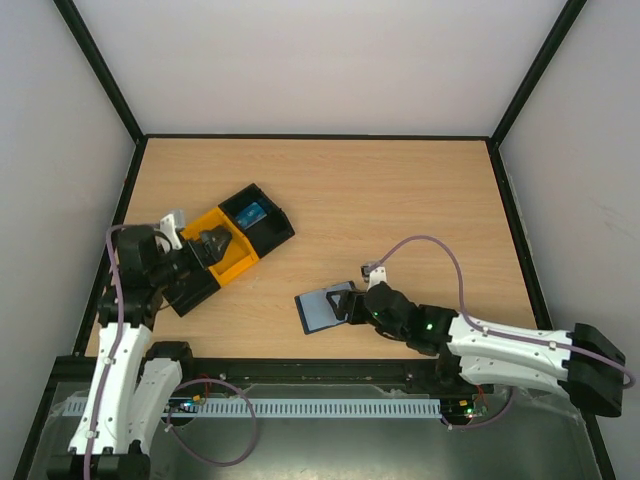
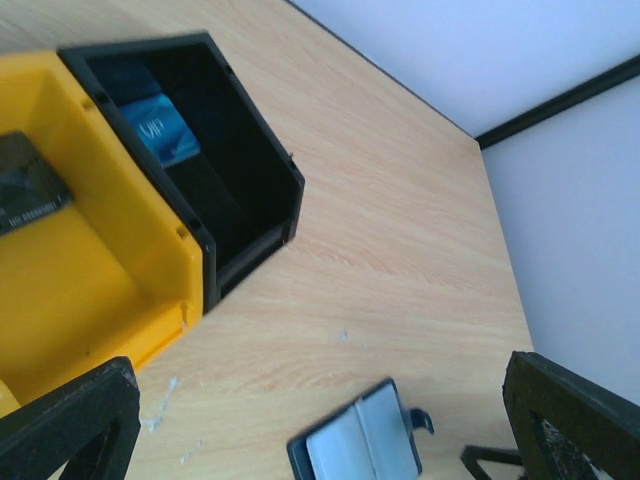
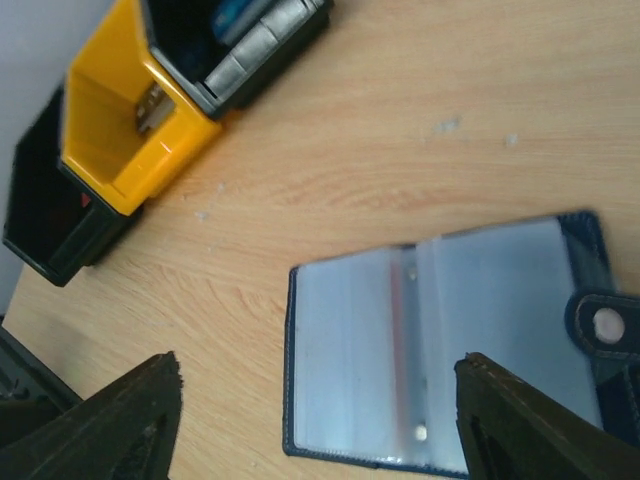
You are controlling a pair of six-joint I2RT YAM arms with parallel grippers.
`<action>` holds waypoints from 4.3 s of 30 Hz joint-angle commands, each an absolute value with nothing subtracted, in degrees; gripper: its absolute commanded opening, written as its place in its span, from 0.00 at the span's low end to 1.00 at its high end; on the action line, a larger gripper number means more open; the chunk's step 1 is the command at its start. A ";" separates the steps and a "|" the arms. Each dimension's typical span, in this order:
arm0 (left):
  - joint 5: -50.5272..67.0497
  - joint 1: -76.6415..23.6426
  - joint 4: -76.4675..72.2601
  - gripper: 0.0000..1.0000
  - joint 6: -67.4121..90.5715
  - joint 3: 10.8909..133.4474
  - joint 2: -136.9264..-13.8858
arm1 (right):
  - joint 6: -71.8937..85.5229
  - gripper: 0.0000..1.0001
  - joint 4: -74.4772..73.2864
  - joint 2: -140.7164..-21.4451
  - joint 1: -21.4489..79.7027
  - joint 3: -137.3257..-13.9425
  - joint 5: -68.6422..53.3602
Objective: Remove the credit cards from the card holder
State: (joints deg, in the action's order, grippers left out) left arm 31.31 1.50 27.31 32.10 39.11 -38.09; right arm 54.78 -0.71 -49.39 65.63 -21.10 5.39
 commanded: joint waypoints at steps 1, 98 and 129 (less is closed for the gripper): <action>36.96 0.47 30.37 1.00 33.88 34.67 -34.69 | 51.68 0.66 2.00 -54.91 65.66 -23.27 2.18; 20.56 -36.53 -23.45 0.49 70.93 -0.16 -48.98 | 63.62 0.14 28.44 -90.91 72.95 -23.56 -3.99; 19.11 -38.09 -22.92 0.49 70.37 0.81 -55.50 | 64.34 0.13 31.29 -92.44 72.95 -23.50 -3.74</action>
